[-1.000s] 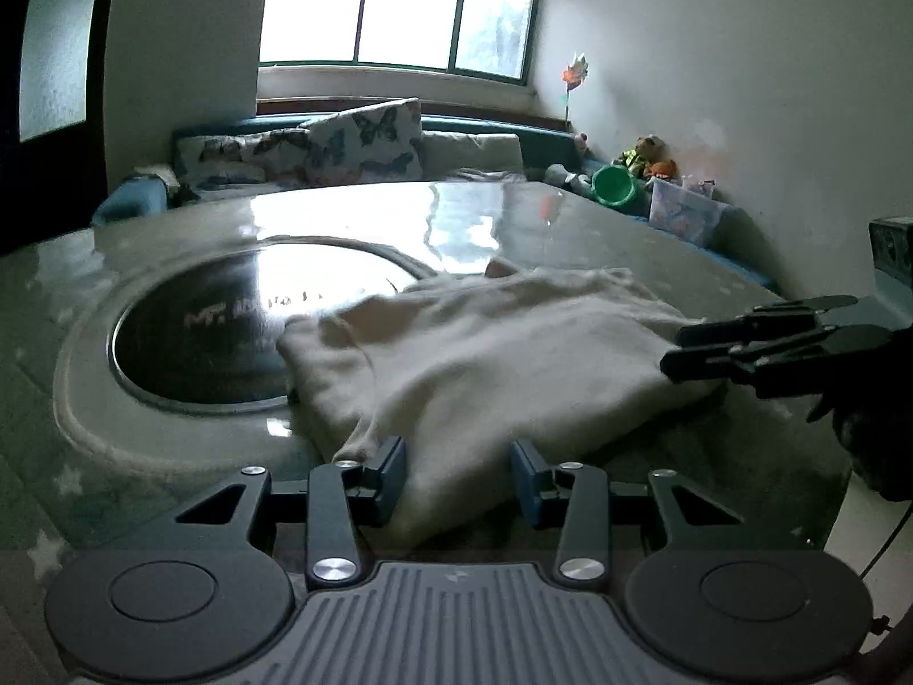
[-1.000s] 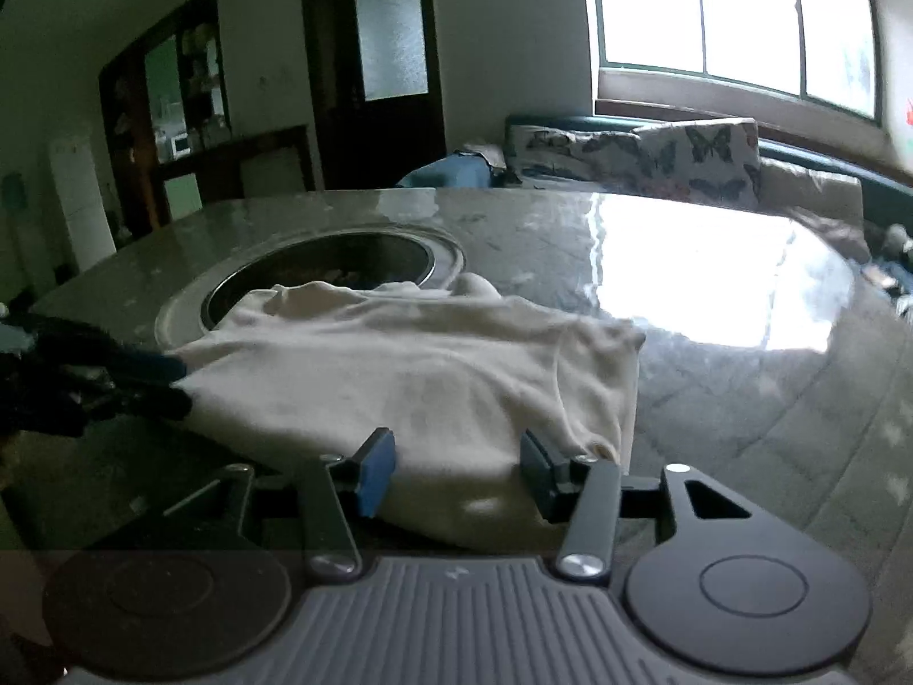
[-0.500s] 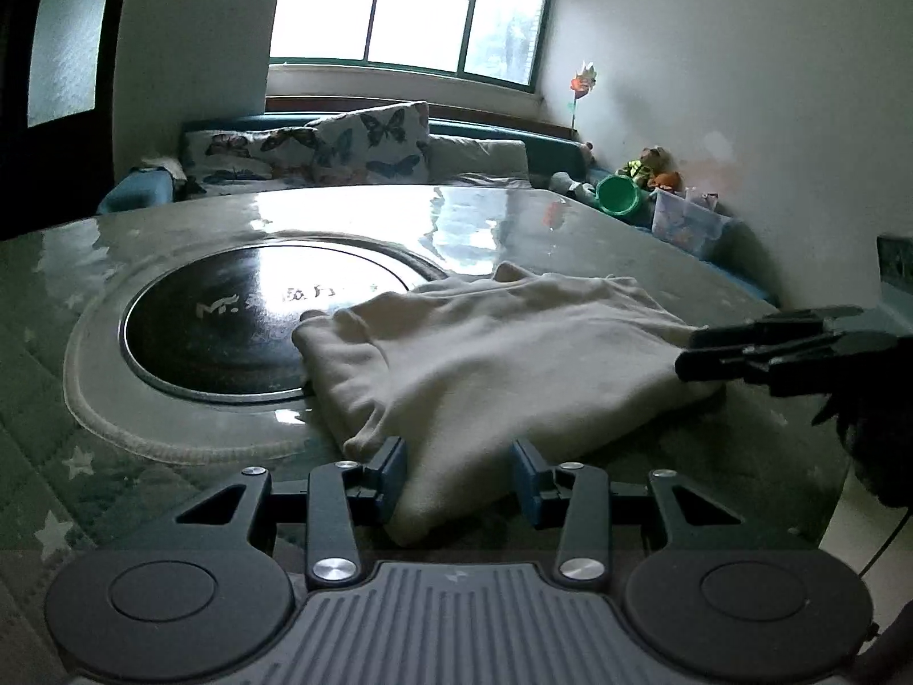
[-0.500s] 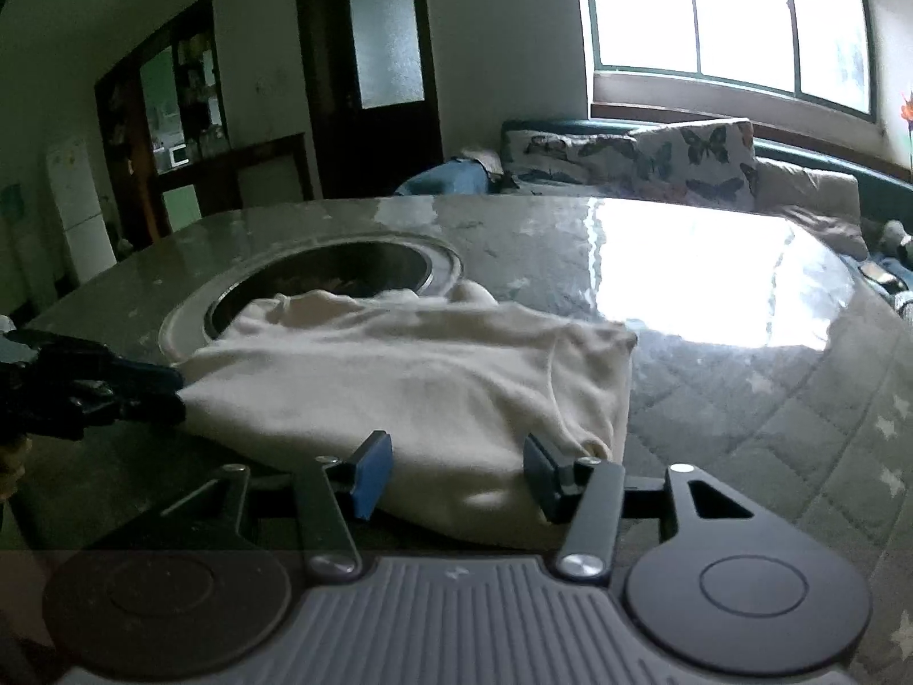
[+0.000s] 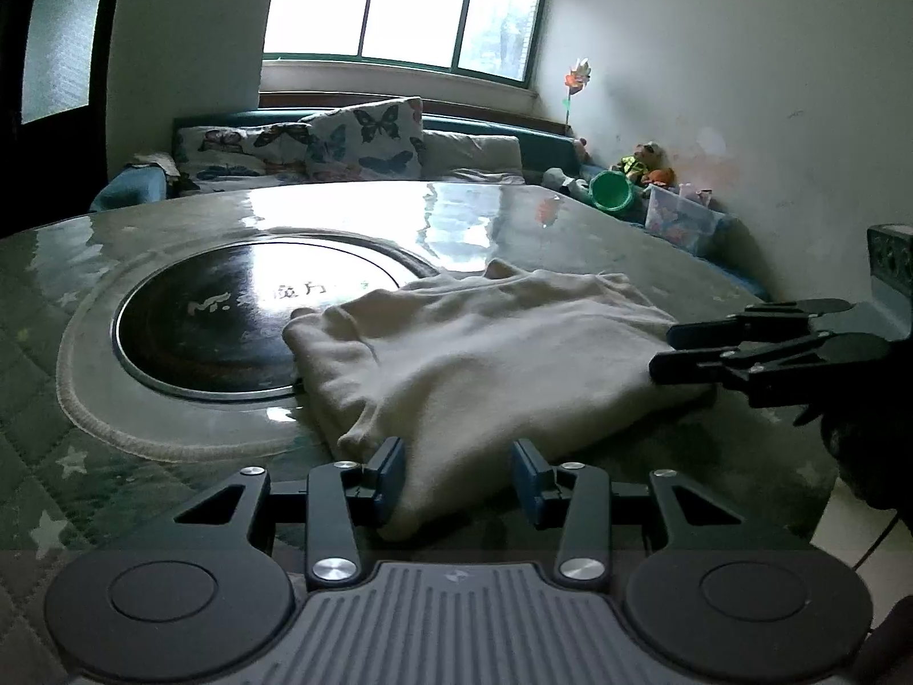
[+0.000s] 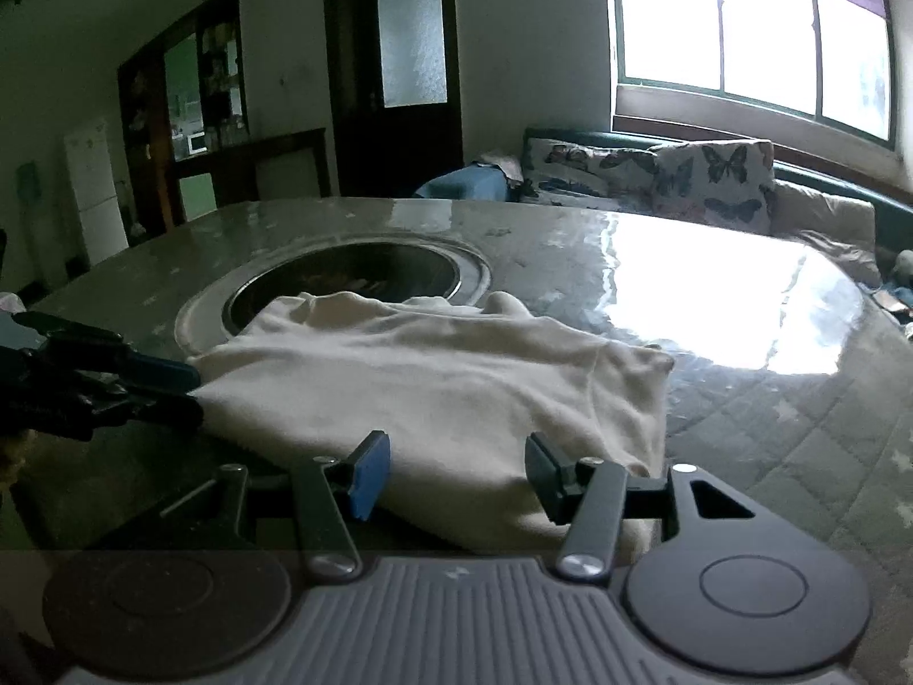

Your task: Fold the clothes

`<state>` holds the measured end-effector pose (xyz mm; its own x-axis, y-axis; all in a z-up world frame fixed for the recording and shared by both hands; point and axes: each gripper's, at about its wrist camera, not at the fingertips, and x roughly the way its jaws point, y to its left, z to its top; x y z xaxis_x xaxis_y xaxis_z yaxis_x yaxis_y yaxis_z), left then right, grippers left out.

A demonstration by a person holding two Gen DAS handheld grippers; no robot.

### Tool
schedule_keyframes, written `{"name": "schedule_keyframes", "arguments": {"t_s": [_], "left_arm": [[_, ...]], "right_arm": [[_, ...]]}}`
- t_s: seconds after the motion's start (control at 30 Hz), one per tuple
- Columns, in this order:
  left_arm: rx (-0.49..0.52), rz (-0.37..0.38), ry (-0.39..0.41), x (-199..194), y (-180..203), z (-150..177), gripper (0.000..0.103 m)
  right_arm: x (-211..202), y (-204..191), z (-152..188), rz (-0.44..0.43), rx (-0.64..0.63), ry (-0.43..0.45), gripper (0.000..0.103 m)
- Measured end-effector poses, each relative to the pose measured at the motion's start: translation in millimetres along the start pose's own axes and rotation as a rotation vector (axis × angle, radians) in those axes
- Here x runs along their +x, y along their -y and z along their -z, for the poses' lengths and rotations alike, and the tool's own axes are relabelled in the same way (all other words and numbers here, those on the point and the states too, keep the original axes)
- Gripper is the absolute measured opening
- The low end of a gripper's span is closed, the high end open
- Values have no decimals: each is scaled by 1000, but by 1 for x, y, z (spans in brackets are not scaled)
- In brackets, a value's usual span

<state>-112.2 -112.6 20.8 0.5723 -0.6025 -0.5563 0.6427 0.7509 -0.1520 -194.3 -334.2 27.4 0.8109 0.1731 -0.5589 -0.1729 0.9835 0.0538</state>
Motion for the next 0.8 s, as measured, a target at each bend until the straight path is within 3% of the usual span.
{"name": "schedule_keyframes", "arguments": {"t_s": [0.13,0.27,0.43,0.67,0.8], "left_arm": [[-12,18,3,-7,1,-5,45],[-5,17,37,-16,1,-17,46],[-60,-49,48,-9,-11,-34,49],[-179,-129,-42,25,-36,-39,55],[-227,-106,-80,34,-43,-34,55]], "right_arm": [[-1,6,3,-21,32,-23,55],[-11,18,-11,-33,80,14,55],[-3,46,-27,23,130,16,58],[31,96,-22,49,331,-67,59],[35,103,-19,18,376,-60,59]]}}
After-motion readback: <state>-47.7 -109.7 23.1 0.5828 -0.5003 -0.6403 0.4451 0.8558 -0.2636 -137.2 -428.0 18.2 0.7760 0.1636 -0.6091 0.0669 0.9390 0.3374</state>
